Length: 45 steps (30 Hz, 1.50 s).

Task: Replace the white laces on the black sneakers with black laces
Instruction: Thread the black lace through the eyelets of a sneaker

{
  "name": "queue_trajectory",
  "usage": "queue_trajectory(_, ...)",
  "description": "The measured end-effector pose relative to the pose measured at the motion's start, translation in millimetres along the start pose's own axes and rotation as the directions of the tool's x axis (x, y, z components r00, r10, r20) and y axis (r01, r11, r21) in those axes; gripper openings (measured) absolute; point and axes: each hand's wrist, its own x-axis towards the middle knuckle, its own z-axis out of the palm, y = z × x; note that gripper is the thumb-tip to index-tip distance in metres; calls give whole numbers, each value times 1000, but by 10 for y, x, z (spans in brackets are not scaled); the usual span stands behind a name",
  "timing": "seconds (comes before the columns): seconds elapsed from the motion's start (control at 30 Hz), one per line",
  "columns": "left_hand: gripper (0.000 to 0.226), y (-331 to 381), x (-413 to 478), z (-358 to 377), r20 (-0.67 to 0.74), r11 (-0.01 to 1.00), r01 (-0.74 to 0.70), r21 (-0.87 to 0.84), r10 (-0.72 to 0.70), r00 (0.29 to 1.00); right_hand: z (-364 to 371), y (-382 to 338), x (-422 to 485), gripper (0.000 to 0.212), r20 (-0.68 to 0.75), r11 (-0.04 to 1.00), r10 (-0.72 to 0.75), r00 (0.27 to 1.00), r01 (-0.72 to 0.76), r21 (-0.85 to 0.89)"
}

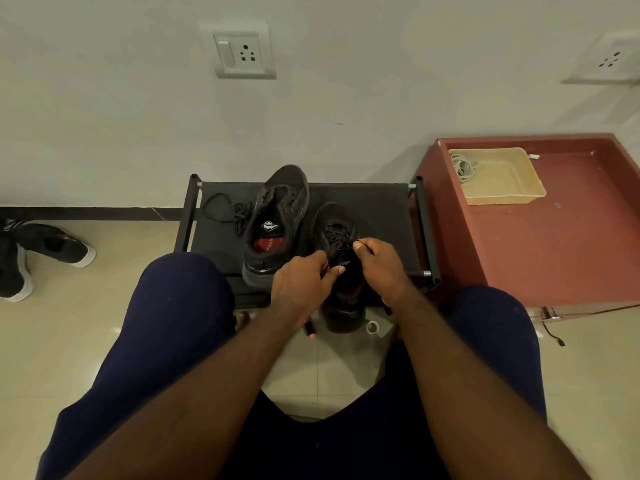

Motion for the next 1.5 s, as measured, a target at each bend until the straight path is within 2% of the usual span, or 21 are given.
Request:
queue_trajectory(0.17, 24, -94, 61, -10, 99, 981, 154, -120, -142, 985, 100, 27, 59, 34, -44, 996, 1, 999, -5, -89)
queue_trajectory(0.27, 12, -147, 83, -48, 214, 946, 159, -283, -100, 972, 158, 35, 71, 35, -75, 985, 5, 997, -18, -173)
queue_trajectory(0.43, 26, -151, 57, -71, 359, 832, 229, -506, -38, 932, 193, -15, 15, 25, -79, 976, 5, 997, -22, -217)
queue_trajectory(0.57, 19, -1, 15, -33, 443, 828, 284, -483, -49, 895, 134, -4, -13, 24, -10, 983, -38, 999, 36, -178)
queue_trajectory(0.67, 24, 128, 117, 33, 421, 845, 337, -416, -150, 895, 82, 9, 12, 24, 16, 987, -64, 998, 65, -148)
queue_trajectory(0.73, 30, 190, 204, 101, 358, 843, 383, -377, -249, 900, 67, 7, 36, 24, 37, 986, -69, 997, 74, -152)
queue_trajectory(0.83, 30, 218, 293, 243, 217, 875, 381, -300, -326, 920, 73, 9, 49, 23, 60, 983, -73, 996, 82, -166)
queue_trajectory(0.9, 28, 223, 316, 288, 172, 859, 409, -309, -372, 912, 86, 12, 38, 23, 64, 982, -76, 995, 86, -170)
queue_trajectory(1.13, 26, 276, 388, 264, 139, 769, 482, -421, -470, 872, 121, 19, 44, 21, 50, 990, -57, 997, 63, -127)
queue_trajectory(1.2, 26, 302, 396, 284, 162, 754, 494, -432, -474, 866, 114, 21, 47, 21, 42, 992, -50, 998, 55, -116)
queue_trajectory(1.4, 20, 288, 437, 263, 240, 620, 546, -563, -509, 826, 89, 12, 41, 22, 48, 995, -50, 998, 54, -81)
queue_trajectory(1.5, 22, 261, 428, 197, 259, 644, 517, -564, -456, 851, 131, 21, 30, 22, 30, 996, -26, 999, 29, -81)
